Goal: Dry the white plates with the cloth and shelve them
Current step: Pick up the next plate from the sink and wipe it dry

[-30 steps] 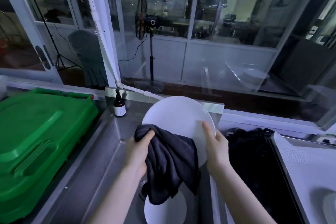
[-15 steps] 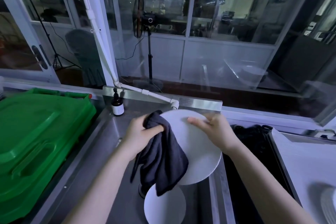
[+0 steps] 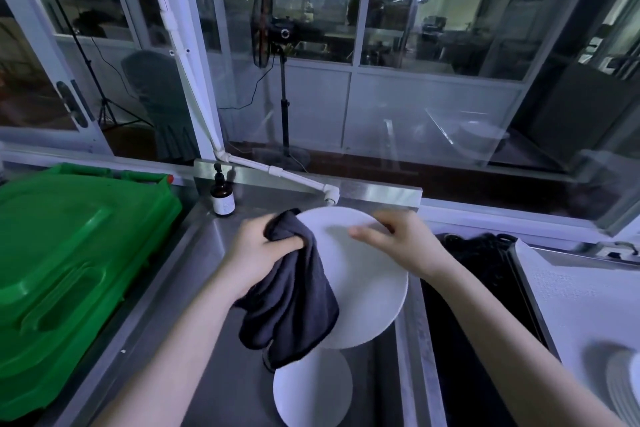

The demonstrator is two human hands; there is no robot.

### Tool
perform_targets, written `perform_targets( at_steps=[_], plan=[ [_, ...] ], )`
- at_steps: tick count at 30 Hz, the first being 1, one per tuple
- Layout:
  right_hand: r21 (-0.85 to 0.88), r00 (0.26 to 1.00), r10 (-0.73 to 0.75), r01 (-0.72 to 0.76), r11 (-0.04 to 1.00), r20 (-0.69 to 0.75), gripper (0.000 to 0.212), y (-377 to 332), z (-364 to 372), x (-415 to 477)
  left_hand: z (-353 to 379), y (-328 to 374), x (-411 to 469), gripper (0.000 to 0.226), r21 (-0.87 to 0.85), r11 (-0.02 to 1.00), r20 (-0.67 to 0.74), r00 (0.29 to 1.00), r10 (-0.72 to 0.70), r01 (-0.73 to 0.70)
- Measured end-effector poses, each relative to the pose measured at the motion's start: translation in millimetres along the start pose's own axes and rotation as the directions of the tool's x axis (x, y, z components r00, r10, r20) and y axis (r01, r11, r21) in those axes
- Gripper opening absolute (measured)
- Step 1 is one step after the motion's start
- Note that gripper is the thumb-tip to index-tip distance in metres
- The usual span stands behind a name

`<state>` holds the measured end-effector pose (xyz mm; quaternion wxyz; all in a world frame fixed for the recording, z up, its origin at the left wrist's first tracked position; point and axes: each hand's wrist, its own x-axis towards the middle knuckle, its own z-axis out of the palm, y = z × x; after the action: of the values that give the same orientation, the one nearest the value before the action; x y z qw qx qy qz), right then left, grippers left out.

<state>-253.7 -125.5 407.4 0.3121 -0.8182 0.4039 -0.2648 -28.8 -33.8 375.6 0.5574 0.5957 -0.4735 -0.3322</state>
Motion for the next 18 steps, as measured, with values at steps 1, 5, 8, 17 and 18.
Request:
perform_targets(
  at_steps=[1,5,8,17,18],
  plan=[
    [-0.059,0.999,-0.028,0.029,0.998,0.024,0.059,-6.0,3.6,2.4,1.3,7.0,2.6,0.04,0.057,0.997,0.078,0.996,0.053,-0.058],
    [0.018,0.994,-0.084,0.086,0.996,-0.071,0.065,-16.9,10.5,1.2,4.8,19.7,6.1,0.041,0.117,0.985,0.127,0.986,0.111,-0.126],
    [0.21,0.979,0.102,-0.064,0.976,-0.176,0.066,-9.3,5.8,-2.4,3.5,5.9,1.0,0.028,-0.066,0.998,-0.046,0.999,-0.022,0.019],
    [0.773,0.734,0.643,-0.274,0.572,-0.216,0.041,2.3,61.4,-25.2,38.1,-30.5,-32.6,0.016,-0.633,0.671,-0.093,0.822,-0.561,0.386],
    [0.721,0.79,0.576,-0.273,0.637,-0.21,0.042,4.7,52.0,-24.7,31.1,-32.0,-31.0,0.014,-0.596,0.701,-0.102,0.83,-0.548,0.39]
  ],
)
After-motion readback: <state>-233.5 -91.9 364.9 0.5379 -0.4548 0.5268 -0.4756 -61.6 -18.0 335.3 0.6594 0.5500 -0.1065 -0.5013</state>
